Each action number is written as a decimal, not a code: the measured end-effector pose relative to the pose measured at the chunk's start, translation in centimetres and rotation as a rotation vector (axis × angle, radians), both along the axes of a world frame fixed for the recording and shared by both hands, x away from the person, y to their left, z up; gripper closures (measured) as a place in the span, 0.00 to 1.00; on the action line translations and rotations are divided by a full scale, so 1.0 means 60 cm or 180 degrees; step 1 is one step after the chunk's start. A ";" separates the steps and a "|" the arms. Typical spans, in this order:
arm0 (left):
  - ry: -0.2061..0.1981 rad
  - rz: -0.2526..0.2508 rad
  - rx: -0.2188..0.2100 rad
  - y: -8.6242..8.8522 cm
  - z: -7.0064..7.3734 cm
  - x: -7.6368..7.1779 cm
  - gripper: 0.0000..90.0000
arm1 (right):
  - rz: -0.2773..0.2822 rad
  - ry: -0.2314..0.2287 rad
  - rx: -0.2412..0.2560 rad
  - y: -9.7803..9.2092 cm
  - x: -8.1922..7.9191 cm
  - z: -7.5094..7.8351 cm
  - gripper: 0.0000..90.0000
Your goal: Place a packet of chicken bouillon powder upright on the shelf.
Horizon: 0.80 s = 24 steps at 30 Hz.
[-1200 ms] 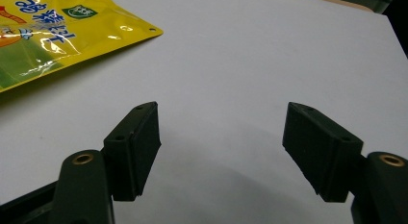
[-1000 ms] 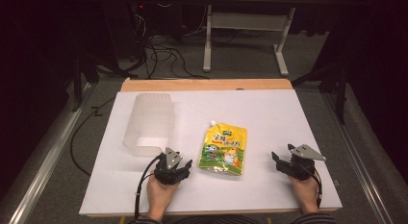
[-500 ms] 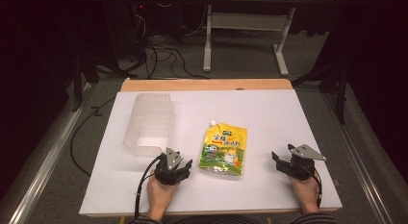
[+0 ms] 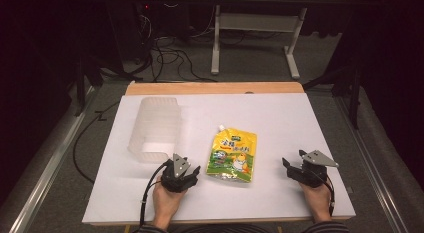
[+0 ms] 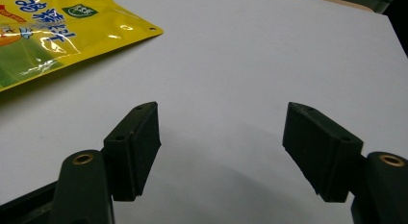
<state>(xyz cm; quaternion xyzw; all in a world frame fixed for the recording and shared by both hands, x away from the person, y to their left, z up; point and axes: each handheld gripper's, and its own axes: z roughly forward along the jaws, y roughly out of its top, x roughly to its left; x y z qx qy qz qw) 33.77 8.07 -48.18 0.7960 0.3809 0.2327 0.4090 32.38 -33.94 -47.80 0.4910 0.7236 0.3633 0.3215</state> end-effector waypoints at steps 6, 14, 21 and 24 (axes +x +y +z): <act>0.0008 -0.0039 -0.0046 -0.004 0.003 -0.003 0.48 | -0.0002 0.0001 0.0003 0.000 0.000 0.000 0.33; 0.0023 -0.0087 -0.0040 -0.012 0.015 -0.006 0.49 | -0.0007 -0.0015 0.0010 0.000 -0.001 0.000 0.33; 0.0036 -0.0189 -0.0070 -0.028 0.032 -0.004 0.49 | -0.0003 -0.0033 0.0026 -0.001 -0.001 0.000 0.33; 0.0036 -0.0200 -0.0090 -0.033 0.037 -0.003 0.48 | -0.0005 -0.0026 0.0031 -0.001 -0.002 0.000 0.33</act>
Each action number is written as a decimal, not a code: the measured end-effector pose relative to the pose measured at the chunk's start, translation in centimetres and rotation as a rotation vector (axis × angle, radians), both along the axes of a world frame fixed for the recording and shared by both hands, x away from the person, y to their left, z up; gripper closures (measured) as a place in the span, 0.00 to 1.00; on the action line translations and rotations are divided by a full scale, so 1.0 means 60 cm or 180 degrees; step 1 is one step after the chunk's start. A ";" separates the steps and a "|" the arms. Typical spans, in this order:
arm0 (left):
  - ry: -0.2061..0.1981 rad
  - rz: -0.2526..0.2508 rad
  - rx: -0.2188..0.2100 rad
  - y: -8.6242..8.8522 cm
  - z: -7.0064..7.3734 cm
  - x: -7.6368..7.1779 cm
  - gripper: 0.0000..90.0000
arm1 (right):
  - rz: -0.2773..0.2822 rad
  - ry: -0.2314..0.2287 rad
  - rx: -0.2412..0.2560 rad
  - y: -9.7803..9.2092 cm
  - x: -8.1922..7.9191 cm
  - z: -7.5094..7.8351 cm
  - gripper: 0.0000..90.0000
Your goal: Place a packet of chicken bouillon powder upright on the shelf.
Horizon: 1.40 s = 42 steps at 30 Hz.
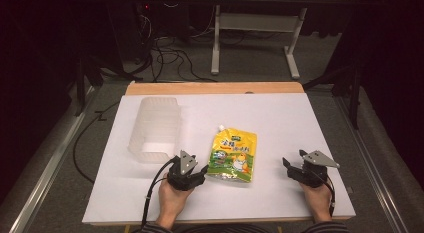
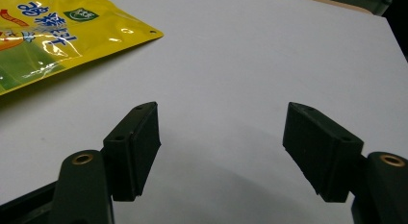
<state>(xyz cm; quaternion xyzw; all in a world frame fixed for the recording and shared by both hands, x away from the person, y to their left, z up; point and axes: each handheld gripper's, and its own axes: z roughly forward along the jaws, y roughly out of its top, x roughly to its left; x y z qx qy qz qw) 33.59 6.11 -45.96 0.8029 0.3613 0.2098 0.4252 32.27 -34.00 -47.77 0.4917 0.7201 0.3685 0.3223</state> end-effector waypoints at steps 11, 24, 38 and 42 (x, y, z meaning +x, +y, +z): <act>0.0040 -0.0107 -0.0006 -0.023 0.024 0.009 0.46 | 0.0005 -0.0022 0.0000 -0.001 0.000 0.000 0.33; 0.0135 -0.0191 0.0017 -0.052 0.046 0.026 0.43 | 0.0013 -0.0035 0.0008 -0.001 -0.001 0.000 0.33; 0.0433 -0.0161 0.0055 -0.092 0.058 0.070 0.40 | 0.0030 -0.0047 0.0002 -0.002 -0.001 0.001 0.33; 0.0543 -0.0140 0.0064 -0.100 0.059 0.085 0.39 | 0.0029 -0.0048 0.0010 -0.002 -0.002 0.000 0.33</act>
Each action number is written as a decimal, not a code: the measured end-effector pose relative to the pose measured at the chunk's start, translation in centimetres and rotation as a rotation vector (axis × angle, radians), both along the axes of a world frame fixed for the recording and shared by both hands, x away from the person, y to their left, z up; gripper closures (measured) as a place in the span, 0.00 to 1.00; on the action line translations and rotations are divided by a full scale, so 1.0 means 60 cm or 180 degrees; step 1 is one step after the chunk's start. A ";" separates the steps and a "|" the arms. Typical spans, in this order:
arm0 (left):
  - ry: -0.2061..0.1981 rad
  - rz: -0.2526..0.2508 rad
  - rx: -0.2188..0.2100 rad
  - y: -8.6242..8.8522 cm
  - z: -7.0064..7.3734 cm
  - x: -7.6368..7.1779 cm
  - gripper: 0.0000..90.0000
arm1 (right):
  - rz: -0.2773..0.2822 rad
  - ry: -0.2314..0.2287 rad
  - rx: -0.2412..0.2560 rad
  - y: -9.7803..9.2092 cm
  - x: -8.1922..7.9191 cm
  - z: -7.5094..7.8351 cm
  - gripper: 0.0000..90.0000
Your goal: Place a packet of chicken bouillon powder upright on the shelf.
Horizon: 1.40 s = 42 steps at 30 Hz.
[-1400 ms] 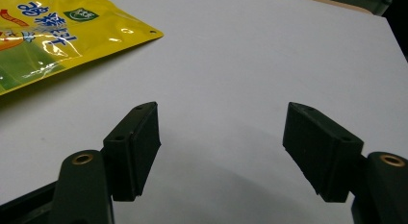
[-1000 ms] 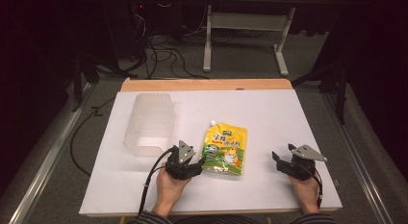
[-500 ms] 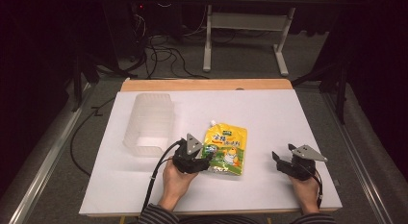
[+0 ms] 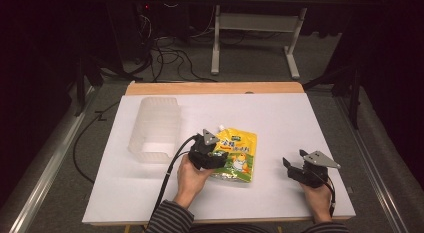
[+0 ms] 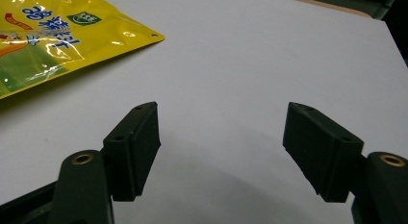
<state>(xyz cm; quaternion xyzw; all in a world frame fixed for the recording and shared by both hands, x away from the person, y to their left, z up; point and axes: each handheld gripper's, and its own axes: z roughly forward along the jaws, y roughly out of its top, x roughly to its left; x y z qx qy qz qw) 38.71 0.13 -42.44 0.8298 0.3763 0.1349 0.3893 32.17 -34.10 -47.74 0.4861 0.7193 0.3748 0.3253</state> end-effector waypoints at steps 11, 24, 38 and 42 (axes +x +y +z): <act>0.0290 0.0197 0.0060 -0.013 -0.003 0.052 0.37 | -0.0006 -0.0004 -0.0016 0.001 -0.001 0.000 0.33; 0.0684 0.0381 0.0059 -0.020 -0.039 0.095 0.38 | 0.0009 -0.0020 -0.0043 0.001 0.000 0.000 0.33; 0.0916 0.0408 0.0080 -0.037 -0.060 0.109 0.31 | 0.0003 -0.0024 -0.0040 0.002 -0.001 0.000 0.32; 0.0961 0.0399 0.0044 -0.039 -0.060 0.109 0.31 | 0.0009 -0.0026 -0.0049 0.002 -0.001 0.000 0.32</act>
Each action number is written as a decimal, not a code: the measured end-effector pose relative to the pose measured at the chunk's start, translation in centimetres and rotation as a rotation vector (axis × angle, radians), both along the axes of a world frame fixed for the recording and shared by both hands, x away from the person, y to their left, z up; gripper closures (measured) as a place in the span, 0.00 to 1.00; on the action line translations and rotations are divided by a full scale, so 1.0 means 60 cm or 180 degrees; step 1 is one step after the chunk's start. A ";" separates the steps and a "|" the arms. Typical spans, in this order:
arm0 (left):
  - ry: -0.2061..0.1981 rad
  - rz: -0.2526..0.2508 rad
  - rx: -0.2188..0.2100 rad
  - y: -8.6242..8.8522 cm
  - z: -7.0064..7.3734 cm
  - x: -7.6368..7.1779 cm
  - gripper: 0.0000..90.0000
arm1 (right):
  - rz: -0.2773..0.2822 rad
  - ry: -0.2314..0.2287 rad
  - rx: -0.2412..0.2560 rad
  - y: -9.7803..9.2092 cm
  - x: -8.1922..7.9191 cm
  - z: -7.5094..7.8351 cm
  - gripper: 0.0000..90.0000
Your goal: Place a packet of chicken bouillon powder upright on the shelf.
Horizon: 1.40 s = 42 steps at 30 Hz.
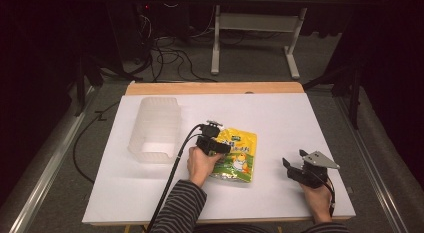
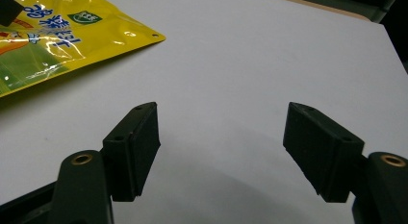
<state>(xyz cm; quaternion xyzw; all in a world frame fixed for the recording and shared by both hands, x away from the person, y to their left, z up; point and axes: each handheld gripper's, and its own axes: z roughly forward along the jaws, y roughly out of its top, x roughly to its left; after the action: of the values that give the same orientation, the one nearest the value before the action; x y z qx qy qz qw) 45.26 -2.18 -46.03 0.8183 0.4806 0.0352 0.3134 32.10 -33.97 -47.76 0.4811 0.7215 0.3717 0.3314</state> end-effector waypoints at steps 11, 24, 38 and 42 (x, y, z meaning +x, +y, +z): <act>0.0052 -0.0019 0.0017 -0.003 0.003 -0.003 0.39 | -0.0007 0.0007 -0.0018 0.001 0.000 0.000 0.32; 0.0086 -0.0132 0.0047 -0.002 0.005 -0.008 0.71 | -0.0008 0.0006 -0.0027 0.002 0.000 0.000 0.32; 0.0018 -0.0238 0.0061 0.002 0.009 -0.011 0.98 | -0.0001 0.0007 -0.0023 0.001 0.001 0.000 0.32; -0.0103 -0.0269 0.0042 0.003 0.016 -0.017 0.99 | -0.0002 0.0019 -0.0010 0.001 0.001 0.000 0.32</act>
<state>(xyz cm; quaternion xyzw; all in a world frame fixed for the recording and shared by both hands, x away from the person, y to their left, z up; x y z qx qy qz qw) 44.24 -2.01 -45.07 0.8392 0.4403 0.0383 0.3169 32.13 -33.88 -47.78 0.4819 0.7229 0.3691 0.3301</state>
